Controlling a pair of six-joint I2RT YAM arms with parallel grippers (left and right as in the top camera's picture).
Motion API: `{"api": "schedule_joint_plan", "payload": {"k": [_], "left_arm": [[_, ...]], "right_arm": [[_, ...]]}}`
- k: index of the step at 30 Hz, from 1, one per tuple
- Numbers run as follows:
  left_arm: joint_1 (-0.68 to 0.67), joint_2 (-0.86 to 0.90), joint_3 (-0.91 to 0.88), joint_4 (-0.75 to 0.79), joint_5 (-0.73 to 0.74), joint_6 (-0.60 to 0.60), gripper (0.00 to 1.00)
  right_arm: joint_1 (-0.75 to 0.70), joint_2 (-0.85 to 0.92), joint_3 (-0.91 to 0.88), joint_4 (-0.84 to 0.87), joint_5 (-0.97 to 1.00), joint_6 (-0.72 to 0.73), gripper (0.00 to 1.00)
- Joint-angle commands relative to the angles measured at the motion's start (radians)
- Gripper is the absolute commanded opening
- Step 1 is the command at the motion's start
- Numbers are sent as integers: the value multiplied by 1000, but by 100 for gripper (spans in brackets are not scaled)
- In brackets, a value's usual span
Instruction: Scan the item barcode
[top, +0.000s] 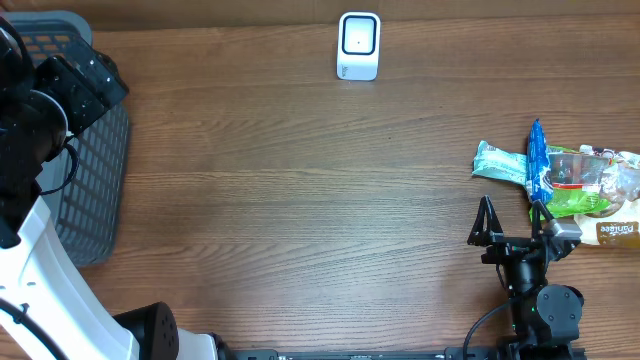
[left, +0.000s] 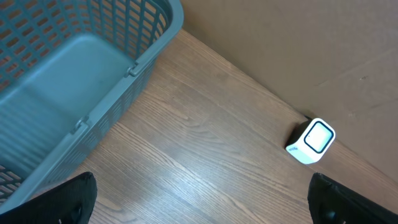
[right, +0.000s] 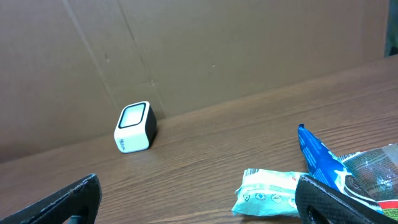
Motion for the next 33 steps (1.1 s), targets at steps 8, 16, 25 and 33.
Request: {"api": "schedule_joint_plan", "payload": {"k": [8,16,25,33], "left_arm": [[3,-2,-36,31,-20,32,100],[-6,-248,-730,559,235,270,100],[-180,-693,-1509,1155,153,658,100],[-211,-1105,-2118,1675,37,657,100]], "right_arm": [[-4,-12,-10,2,-5,0,100],[-4,-12,-11,2,-5,0,100],[-4,-12,-10,2,-5,0,100],[-4,-12,-10,2,-5,0,100]]}}
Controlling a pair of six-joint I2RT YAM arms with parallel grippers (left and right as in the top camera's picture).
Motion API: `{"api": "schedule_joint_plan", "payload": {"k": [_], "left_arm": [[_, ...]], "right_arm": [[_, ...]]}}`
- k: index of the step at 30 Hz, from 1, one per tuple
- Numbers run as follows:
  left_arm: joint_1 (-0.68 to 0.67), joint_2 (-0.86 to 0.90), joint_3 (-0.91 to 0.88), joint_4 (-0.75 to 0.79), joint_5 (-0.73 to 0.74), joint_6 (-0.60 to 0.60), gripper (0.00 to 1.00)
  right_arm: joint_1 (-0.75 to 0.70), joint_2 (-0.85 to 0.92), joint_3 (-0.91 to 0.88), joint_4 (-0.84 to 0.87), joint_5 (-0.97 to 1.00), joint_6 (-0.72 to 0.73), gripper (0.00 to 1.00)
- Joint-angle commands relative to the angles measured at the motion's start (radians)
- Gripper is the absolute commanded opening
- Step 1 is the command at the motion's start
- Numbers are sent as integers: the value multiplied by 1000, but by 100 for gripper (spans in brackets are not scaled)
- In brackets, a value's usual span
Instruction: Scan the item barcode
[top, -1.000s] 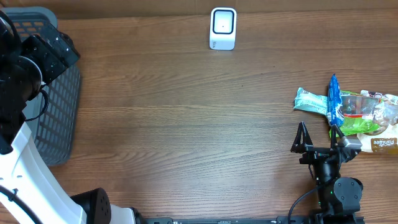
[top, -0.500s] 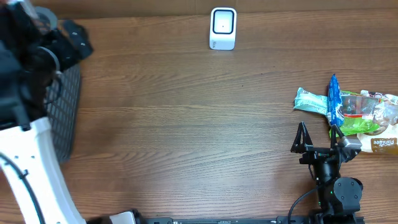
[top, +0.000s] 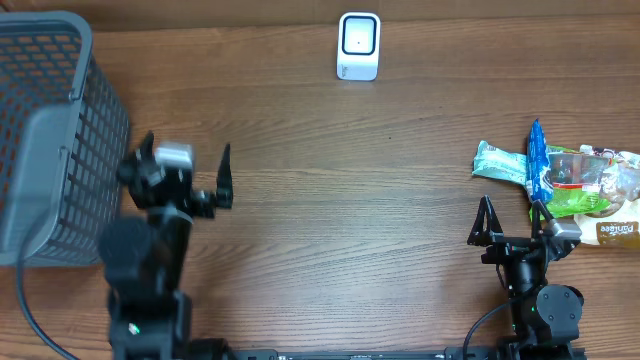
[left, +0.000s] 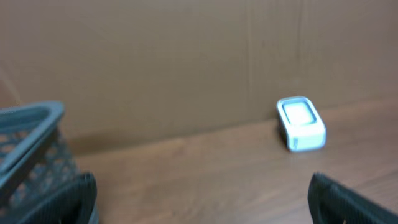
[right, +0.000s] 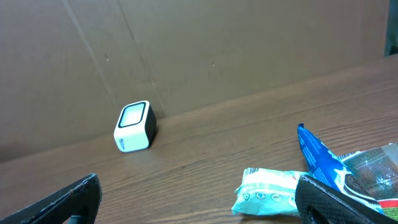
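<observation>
The white barcode scanner stands at the table's far edge, also in the left wrist view and right wrist view. A pile of packaged items lies at the right: a pale green pack, a blue wrapper and clear bags. My right gripper stands open just in front of the pile, holding nothing. My left gripper stands open at the left beside the basket, empty.
A grey mesh basket sits at the left edge, its corner visible in the left wrist view. A brown cardboard wall backs the table.
My left arm has swung down from over the basket to the table right of it; its camera now faces the back wall and scanner. The right arm and items have not moved.
</observation>
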Motion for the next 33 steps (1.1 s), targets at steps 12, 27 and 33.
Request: {"api": "schedule_joint_plan", "payload": {"k": [12,27,33], "left_arm": [[-6,-514,-563,139,-129,55,100],[-6,-636,-627,6,-125,55,100],[-6,-636,-627,6,-125,55,100]], "right_arm": [[-4,-12,-10,5,-5,0,100],[-4,-12,-10,5,-5,0,100],[-4,-12,-10,5,-5,0,100]]}}
